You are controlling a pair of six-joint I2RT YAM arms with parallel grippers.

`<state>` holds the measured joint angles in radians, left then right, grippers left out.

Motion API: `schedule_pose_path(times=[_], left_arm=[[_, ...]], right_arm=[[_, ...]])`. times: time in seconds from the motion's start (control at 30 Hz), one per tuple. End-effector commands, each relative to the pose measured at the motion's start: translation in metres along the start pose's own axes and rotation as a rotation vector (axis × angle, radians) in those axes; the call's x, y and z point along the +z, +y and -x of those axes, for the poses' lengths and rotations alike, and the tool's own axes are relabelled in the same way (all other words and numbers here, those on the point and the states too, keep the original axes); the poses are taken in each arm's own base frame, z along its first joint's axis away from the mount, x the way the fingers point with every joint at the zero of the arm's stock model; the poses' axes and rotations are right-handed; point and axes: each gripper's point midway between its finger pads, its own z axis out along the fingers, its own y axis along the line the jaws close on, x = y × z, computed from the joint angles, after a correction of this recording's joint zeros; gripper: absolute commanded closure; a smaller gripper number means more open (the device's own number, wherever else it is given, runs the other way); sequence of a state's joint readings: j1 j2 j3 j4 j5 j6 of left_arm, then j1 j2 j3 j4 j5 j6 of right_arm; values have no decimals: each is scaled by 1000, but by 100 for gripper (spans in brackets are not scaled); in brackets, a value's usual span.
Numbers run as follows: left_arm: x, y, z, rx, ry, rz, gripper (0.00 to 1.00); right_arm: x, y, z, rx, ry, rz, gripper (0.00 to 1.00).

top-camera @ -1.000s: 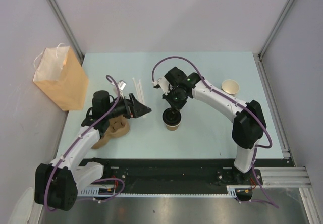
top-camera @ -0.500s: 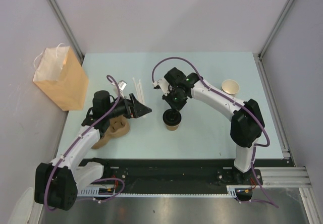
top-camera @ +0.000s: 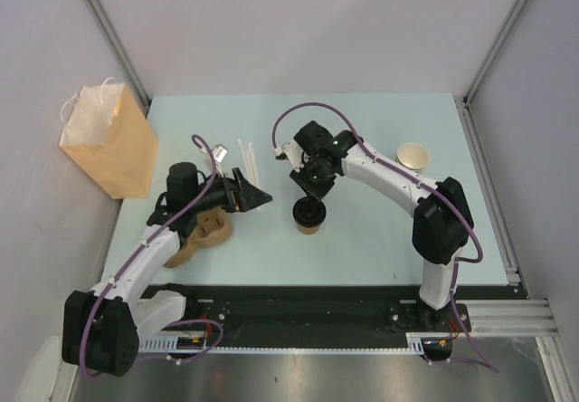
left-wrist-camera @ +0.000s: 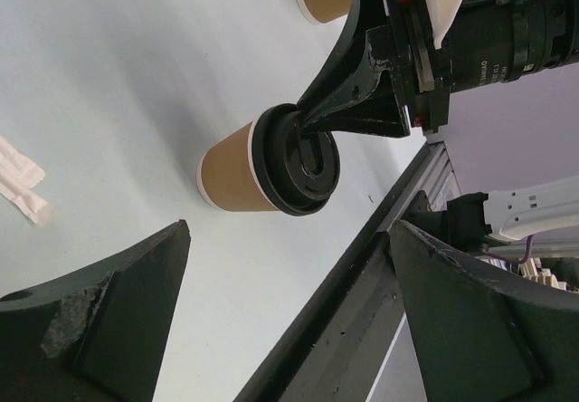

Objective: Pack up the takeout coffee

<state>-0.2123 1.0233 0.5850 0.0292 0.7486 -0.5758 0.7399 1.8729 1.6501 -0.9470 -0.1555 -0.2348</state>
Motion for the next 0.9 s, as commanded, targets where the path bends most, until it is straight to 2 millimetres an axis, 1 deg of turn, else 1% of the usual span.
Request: schedule_pose_path(times=[0.0, 0.03, 0.07, 0.23, 0.27, 0.3, 0.33, 0.37, 0.4, 0.43, 0.47, 0.5, 0.53, 0.57, 0.6, 0.63, 0.67, 0.7, 0.73, 0.77, 0.8, 0.83, 0.87], left_arm=[[0, -13, 10, 45, -19, -46, 4], [0, -13, 10, 45, -18, -47, 3], [1, -13, 10, 45, -17, -48, 3], [1, -14, 10, 46, -16, -49, 3], [1, -13, 10, 45, -13, -49, 3], [1, -15, 9, 47, -10, -54, 3], [1, -17, 10, 53, -12, -63, 3], [1, -18, 10, 55, -12, -70, 3], [0, -20, 11, 59, -15, -76, 4], [-1, -22, 11, 62, -13, -85, 4], [-1, -24, 10, 64, -12, -92, 4], [-1, -26, 11, 69, -11, -100, 4], [-1, -29, 11, 73, -7, -111, 5], [0, -30, 10, 75, 0, -118, 7], [2, -33, 11, 75, 10, -131, 10], [3, -39, 8, 85, 30, -163, 20], [6, -45, 5, 85, 53, -185, 25], [8, -50, 6, 94, 61, -201, 29], [12, -53, 3, 89, 90, -227, 37], [16, -61, -2, 96, 113, -260, 41], [19, -68, 0, 105, 120, -282, 44], [24, -68, -3, 97, 147, -295, 52], [29, -74, -10, 100, 179, -318, 56]], right_arm=[[-18, 2, 19, 12, -64, 1, 73], [-20, 2, 21, 12, -72, 1, 72], [-22, 2, 22, 11, -77, 1, 68], [-34, 2, 32, 6, -115, -2, 67], [-37, 3, 32, 4, -116, -3, 64], [-41, 2, 34, 4, -125, -6, 64], [-47, 2, 40, -1, -143, -8, 64], [-55, 1, 42, 0, -160, -7, 59], [-60, 0, 45, 2, -177, -7, 57], [-68, -6, 46, 14, -195, -10, 57], [-77, -6, 50, 16, -221, 6, 55], [-90, -8, 51, 24, -255, 7, 54], [-99, -13, 52, 46, -282, 29, 54], [-105, -14, 51, 60, -298, 48, 53], [-118, -12, 50, 69, -331, 69, 53], [-125, -6, 52, 79, -365, 139, 53], [-125, -12, 43, 123, -370, 174, 54], [-137, -8, 40, 168, -402, 227, 55], [-151, 7, 48, 170, -481, 363, 56], [-156, -4, 42, 251, -517, 415, 57], [-150, 6, 28, 361, -496, 507, 57], [-152, 14, 28, 371, -515, 609, 59], [-150, 15, 23, 400, -505, 647, 61]])
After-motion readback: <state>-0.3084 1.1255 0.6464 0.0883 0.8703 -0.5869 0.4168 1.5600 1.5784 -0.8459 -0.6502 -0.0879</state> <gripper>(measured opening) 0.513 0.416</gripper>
